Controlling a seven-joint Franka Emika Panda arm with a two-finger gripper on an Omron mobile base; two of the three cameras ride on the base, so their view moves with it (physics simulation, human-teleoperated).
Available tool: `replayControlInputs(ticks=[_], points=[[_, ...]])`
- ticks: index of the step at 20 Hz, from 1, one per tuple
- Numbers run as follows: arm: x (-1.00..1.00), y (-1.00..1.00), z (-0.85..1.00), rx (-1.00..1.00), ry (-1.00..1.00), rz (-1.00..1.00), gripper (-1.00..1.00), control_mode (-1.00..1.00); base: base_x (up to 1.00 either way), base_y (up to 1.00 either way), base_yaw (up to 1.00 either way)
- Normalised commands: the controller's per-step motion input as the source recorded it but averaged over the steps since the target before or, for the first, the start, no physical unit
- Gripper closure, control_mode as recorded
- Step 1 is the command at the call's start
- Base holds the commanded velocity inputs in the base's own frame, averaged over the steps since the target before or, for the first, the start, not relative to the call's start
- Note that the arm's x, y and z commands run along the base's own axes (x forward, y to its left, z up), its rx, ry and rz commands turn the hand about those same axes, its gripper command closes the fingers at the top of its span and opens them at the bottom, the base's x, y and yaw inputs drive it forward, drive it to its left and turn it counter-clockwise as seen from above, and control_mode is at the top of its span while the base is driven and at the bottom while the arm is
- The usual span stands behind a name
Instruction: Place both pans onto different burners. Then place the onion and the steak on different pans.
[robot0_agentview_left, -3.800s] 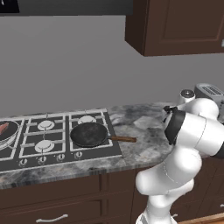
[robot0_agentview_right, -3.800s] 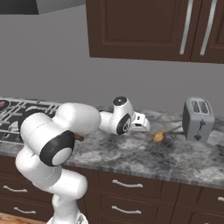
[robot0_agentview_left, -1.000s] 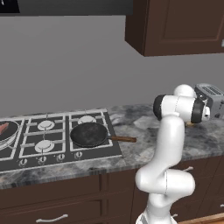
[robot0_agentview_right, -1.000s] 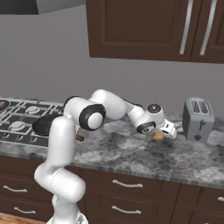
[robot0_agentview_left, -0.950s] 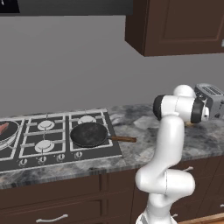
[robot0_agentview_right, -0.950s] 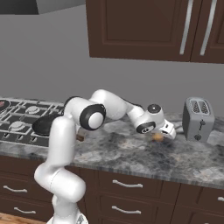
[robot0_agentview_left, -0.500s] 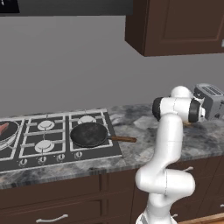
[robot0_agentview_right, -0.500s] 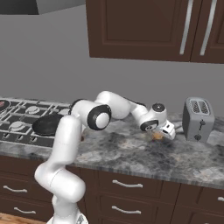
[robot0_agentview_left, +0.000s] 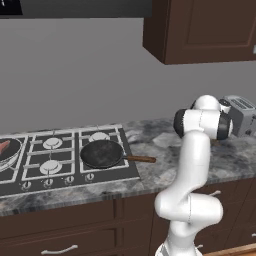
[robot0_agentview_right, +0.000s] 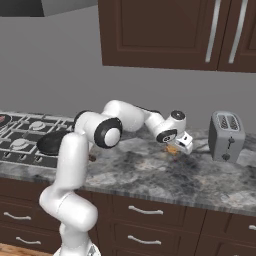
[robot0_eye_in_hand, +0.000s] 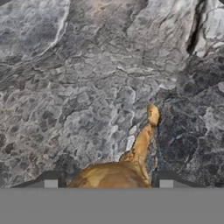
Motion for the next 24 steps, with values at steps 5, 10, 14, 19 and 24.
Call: replayControlInputs(ticks=[5,10,14,19,24], points=[[-0.19,1.0,0.11,0.0,-0.07,0.0,1.0,-1.0,0.0,0.0,0.0],[-0.12,1.0,0.17,0.0,-0.07,0.0,1.0,-1.0,0.0,0.0,0.0],[-0.03,1.0,0.31,0.0,-0.06,0.03,1.0,-1.0,0.0,0.0,0.0],[0.0,1.0,0.22,0.0,-0.02,0.08,1.0,-1.0,0.0,0.0,0.0],[-0.01,1.0,0.23,0.0,-0.02,0.1,1.0,-1.0,0.0,0.0,0.0]])
